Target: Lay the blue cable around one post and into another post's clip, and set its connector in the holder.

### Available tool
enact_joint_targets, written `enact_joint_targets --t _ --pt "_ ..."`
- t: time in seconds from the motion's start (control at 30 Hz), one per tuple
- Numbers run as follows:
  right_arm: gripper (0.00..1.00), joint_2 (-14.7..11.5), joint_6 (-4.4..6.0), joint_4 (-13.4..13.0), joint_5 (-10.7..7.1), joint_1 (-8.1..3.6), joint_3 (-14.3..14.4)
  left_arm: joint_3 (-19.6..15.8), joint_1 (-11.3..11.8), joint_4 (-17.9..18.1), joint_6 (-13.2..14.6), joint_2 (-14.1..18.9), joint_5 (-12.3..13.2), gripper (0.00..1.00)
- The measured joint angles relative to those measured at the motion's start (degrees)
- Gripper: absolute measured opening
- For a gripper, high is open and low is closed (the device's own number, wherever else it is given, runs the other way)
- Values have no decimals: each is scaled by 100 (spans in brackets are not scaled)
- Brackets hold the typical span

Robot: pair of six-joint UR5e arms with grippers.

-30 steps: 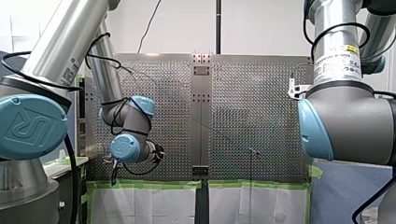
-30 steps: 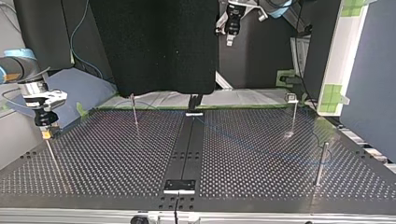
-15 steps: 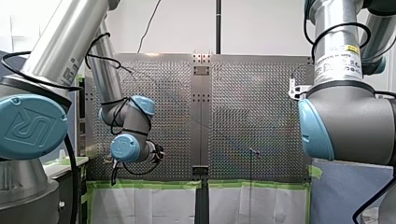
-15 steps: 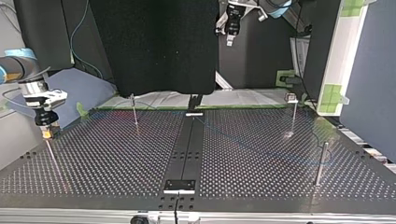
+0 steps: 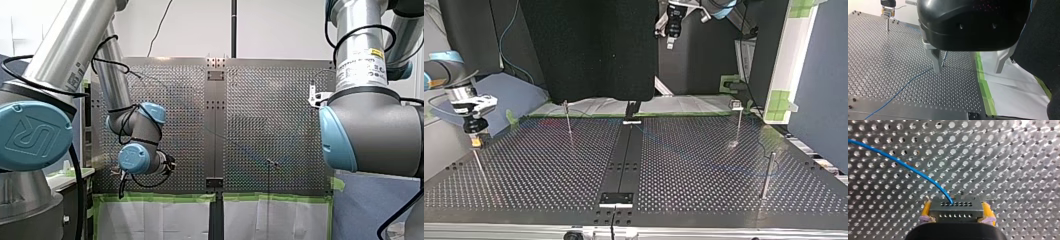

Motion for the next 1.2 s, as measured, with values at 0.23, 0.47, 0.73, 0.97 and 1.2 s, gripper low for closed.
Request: enact_joint_targets --t 0.23,0.47,0.73,0.97,1.2 --pt "24 -6 -143 247 18 8 0 -1 0 -22 22 2 -16 100" --pt "27 -27 -278 359 57 -2 2 -1 0 -37 25 3 -19 100" --pt "27 -225 -311 417 118 -14 10 -1 0 -42 36 4 -24 100" --pt "27 -266 -250 412 112 -16 22 -1 0 -42 42 1 -28 100" --pt "27 -250 -78 301 105 -14 64 -1 0 -41 42 1 -28 100"
